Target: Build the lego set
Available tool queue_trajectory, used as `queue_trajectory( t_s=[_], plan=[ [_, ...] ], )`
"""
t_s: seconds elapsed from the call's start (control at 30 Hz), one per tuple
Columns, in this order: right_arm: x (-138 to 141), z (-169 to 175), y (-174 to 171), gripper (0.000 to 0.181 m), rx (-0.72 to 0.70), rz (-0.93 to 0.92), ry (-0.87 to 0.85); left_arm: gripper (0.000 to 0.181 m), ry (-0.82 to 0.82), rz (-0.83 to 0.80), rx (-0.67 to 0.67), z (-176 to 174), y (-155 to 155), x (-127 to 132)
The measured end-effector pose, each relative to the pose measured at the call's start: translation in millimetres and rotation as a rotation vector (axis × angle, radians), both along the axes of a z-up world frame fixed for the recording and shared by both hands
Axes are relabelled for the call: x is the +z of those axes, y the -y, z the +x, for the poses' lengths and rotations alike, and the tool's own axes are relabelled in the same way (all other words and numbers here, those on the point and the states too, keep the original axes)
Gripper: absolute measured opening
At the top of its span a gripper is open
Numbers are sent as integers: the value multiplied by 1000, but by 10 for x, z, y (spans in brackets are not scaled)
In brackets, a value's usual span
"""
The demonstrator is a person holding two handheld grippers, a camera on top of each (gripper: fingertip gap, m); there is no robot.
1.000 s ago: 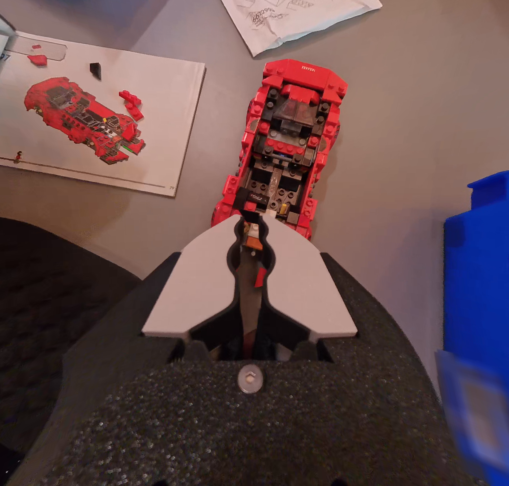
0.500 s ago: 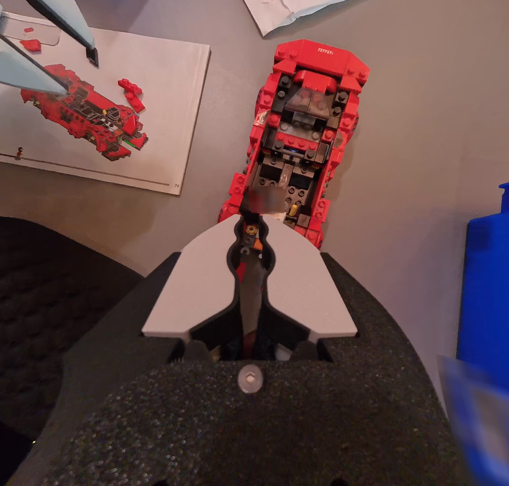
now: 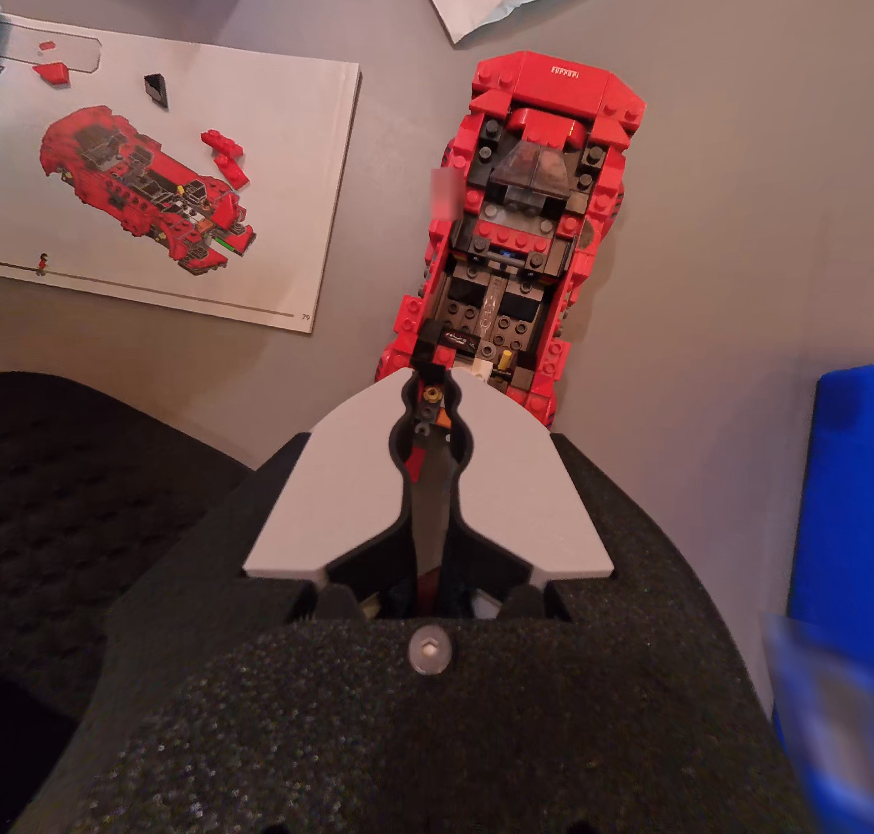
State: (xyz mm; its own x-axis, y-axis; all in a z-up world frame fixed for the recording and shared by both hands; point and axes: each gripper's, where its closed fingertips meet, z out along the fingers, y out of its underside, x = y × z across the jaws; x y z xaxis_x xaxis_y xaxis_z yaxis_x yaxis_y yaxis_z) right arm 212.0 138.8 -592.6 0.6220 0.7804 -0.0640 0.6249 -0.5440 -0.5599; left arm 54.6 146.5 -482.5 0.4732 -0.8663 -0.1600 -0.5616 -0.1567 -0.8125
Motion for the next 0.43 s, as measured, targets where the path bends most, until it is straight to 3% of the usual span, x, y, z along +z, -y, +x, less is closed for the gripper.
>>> queue_trajectory(
  t_s=[0.17,0.43],
  plan=[
    [-1,-2,1,10,4,0,19,21,-24,66,33,-145,7,214],
    [-2,-6,-3,10,-1,-4,30,21,-25,76,44,-225,25,216]
  ],
)
